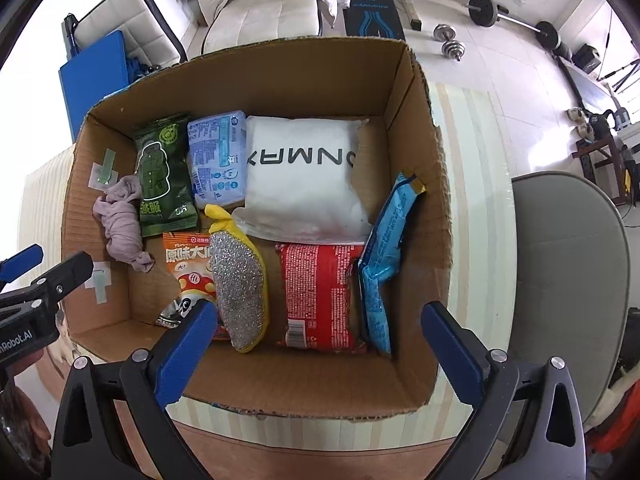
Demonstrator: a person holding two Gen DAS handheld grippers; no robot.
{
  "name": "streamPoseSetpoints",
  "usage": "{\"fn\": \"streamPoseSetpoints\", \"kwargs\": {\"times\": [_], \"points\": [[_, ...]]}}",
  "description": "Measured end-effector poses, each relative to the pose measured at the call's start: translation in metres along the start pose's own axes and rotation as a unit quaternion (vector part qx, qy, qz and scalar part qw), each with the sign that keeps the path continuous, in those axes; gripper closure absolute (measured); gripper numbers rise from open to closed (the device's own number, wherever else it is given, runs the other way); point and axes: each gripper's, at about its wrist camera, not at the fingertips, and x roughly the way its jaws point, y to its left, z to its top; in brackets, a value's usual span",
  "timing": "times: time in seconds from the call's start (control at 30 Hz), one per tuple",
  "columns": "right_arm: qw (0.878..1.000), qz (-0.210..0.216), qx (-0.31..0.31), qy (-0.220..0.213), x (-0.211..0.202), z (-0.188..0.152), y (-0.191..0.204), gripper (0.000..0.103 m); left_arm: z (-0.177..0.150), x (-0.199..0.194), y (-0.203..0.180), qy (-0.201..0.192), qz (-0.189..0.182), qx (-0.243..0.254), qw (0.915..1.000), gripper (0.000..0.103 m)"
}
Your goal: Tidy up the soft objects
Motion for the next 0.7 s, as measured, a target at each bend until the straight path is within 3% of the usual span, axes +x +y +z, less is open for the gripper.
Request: {"fn": "streamPoseSetpoints", "kwargs": {"times": [0.13,0.37,0.5,0.7], "points": [[1.0,-0.001,0.003,-0.018,-0.018,-0.007,0.002,0.0,-0.008,-0.021,-0.002,-0.017,-0.003,-0.002,0.9998,0.002],[0.997,0.004,0.009,-0.077,-0.078,-0.035,0.008,0.0,-0.042,-0.095,-0.002,-0.086,-0.009,-0.004,0.9962,0.002],[0.994,0.01,0.005,-0.108,-0.122,-0.062,0.012,0.0,-0.068,-0.139,-0.003,-0.115,0.009,0.0,0.9933,0.002],[0.989,0.025,0.005,-0.147,-0.183,-0.11,0.014,0.0,-0.106,-0.194,-0.001,-0.142,-0.003,0.005,0.9899,0.002]]}}
